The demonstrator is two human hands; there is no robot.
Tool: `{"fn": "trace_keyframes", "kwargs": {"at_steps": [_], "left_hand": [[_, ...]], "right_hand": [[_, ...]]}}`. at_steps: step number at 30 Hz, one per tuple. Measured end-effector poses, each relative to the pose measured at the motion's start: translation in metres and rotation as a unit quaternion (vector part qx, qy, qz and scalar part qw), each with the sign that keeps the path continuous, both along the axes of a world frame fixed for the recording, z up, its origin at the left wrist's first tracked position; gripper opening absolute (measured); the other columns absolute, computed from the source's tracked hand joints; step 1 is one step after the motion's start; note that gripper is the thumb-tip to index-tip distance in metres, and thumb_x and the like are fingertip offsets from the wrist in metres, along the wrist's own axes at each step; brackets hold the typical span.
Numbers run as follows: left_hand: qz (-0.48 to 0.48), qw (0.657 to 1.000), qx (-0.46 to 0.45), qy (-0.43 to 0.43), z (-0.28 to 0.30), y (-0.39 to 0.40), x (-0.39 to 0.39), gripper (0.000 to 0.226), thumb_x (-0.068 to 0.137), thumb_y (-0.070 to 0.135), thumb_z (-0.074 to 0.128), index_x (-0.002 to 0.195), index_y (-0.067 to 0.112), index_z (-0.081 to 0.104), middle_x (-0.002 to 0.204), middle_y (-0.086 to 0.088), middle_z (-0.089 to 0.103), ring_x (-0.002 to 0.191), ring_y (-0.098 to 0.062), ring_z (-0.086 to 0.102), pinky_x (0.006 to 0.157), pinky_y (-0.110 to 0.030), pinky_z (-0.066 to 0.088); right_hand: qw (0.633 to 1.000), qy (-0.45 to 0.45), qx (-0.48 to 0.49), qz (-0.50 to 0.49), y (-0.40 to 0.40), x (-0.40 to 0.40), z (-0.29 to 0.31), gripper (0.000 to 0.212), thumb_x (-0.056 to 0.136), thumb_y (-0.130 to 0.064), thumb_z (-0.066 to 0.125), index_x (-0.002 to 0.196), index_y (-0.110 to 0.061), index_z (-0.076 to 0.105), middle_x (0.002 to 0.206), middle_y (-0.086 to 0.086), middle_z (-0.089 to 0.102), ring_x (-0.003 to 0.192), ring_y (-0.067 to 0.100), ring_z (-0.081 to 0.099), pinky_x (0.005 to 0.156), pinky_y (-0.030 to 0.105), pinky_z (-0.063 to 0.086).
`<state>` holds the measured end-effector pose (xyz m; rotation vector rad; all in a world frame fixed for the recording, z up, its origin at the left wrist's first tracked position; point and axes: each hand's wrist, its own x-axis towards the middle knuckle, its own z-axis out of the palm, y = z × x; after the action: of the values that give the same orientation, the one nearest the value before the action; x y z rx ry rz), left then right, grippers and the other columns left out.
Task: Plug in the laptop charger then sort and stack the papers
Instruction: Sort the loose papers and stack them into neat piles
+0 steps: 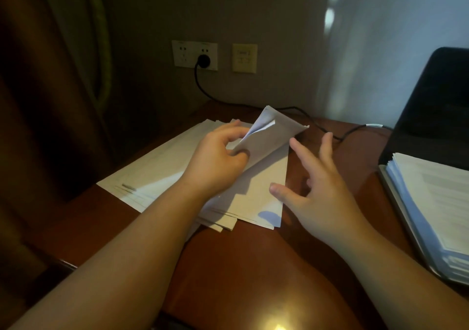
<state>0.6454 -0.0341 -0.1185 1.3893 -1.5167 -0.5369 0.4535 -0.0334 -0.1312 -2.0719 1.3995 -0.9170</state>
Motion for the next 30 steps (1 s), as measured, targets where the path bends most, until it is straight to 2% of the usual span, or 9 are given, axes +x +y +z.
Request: {"fn": "trace_keyframes", "kwargs": {"at_steps": [4, 7, 11, 14, 19, 21, 26, 28, 30], "left_hand": [[0.004, 1.000, -0.004, 0.005, 0.001, 0.001, 0.000, 0.040, 0.095, 0.013, 0.062, 0.124, 0.041, 0.063, 0.151, 0.011, 0.040, 0.146, -0.012, 0.027, 0.098, -0.040, 0.053], [-0.015, 1.000, -0.004, -0.001, -0.001, 0.001, 0.000, 0.037, 0.097, 0.014, 0.059, 0.125, 0.038, 0.062, 0.122, 0.014, 0.058, 0.121, -0.010, 0.052, 0.080, -0.023, 0.056], [-0.028, 0.999, 0.020, -0.034, -0.005, 0.000, 0.001, 0.033, 0.098, 0.019, 0.059, 0.126, 0.035, 0.063, 0.111, 0.010, 0.062, 0.104, -0.011, 0.058, 0.075, -0.027, 0.058], [-0.037, 0.998, 0.033, -0.046, -0.007, 0.000, 0.001, 0.035, 0.097, 0.019, 0.060, 0.129, 0.034, 0.064, 0.111, 0.009, 0.064, 0.103, -0.011, 0.060, 0.079, -0.034, 0.062], [-0.046, 0.997, 0.040, -0.057, -0.006, 0.001, 0.002, 0.034, 0.096, 0.018, 0.061, 0.127, 0.031, 0.065, 0.108, 0.007, 0.067, 0.099, -0.012, 0.062, 0.080, -0.037, 0.061], [-0.050, 0.997, 0.042, -0.052, -0.006, 0.000, 0.001, 0.033, 0.096, 0.018, 0.062, 0.125, 0.032, 0.066, 0.106, 0.008, 0.068, 0.099, -0.011, 0.063, 0.078, -0.036, 0.062], [-0.057, 0.996, 0.049, -0.046, -0.007, -0.001, 0.000, 0.033, 0.096, 0.019, 0.061, 0.126, 0.032, 0.066, 0.109, 0.009, 0.066, 0.099, -0.010, 0.061, 0.073, -0.028, 0.060], [-0.063, 0.996, 0.045, -0.043, -0.006, 0.000, 0.001, 0.031, 0.096, 0.019, 0.061, 0.124, 0.032, 0.067, 0.107, 0.009, 0.066, 0.098, -0.010, 0.062, 0.074, -0.030, 0.060], [-0.065, 0.996, 0.044, -0.032, -0.005, 0.001, 0.001, 0.029, 0.096, 0.019, 0.061, 0.122, 0.031, 0.068, 0.106, 0.010, 0.067, 0.098, -0.011, 0.062, 0.075, -0.030, 0.059]], "right_hand": [[0.998, 0.051, -0.010, 0.033, 0.002, 0.001, 0.000, 0.095, 0.079, -0.052, 0.072, 0.147, -0.060, 0.007, 0.155, -0.024, -0.032, 0.131, -0.005, -0.004, 0.099, 0.022, 0.021], [0.988, 0.122, 0.031, 0.094, 0.004, -0.001, -0.003, 0.086, 0.083, -0.053, 0.068, 0.149, -0.057, 0.011, 0.163, -0.021, -0.004, 0.146, 0.000, -0.002, 0.119, 0.039, 0.017], [0.965, 0.237, 0.035, 0.107, 0.004, 0.000, 0.001, 0.063, 0.090, -0.057, 0.058, 0.147, -0.041, 0.037, 0.160, -0.018, 0.021, 0.151, 0.009, 0.004, 0.121, 0.044, 0.000], [0.971, 0.218, 0.036, 0.095, 0.003, 0.003, 0.002, 0.053, 0.089, -0.054, 0.061, 0.139, -0.037, 0.052, 0.155, -0.017, 0.034, 0.147, 0.009, 0.020, 0.122, 0.046, 0.014], [0.986, 0.151, -0.002, 0.065, -0.002, 0.006, -0.008, 0.036, 0.083, -0.051, 0.069, 0.115, -0.035, 0.069, 0.123, -0.019, 0.058, 0.116, 0.008, 0.051, 0.099, 0.037, 0.046], [0.988, 0.137, -0.017, 0.061, -0.003, 0.007, -0.010, 0.026, 0.083, -0.049, 0.071, 0.103, -0.033, 0.074, 0.115, -0.022, 0.057, 0.109, 0.008, 0.052, 0.092, 0.038, 0.048], [0.998, 0.036, -0.053, -0.008, -0.004, 0.007, -0.010, 0.009, 0.082, -0.037, 0.076, 0.075, -0.032, 0.074, 0.124, -0.021, 0.055, 0.116, 0.010, 0.052, 0.089, 0.032, 0.046], [0.998, 0.038, -0.055, -0.010, -0.003, 0.007, -0.006, 0.006, 0.080, -0.040, 0.077, 0.083, -0.035, 0.074, 0.136, -0.019, 0.052, 0.126, 0.012, 0.044, 0.094, 0.029, 0.039], [0.995, 0.098, -0.013, 0.024, -0.002, 0.005, -0.004, 0.035, 0.078, -0.049, 0.075, 0.111, -0.039, 0.070, 0.151, -0.019, 0.037, 0.138, 0.011, 0.027, 0.100, 0.031, 0.032]]}}
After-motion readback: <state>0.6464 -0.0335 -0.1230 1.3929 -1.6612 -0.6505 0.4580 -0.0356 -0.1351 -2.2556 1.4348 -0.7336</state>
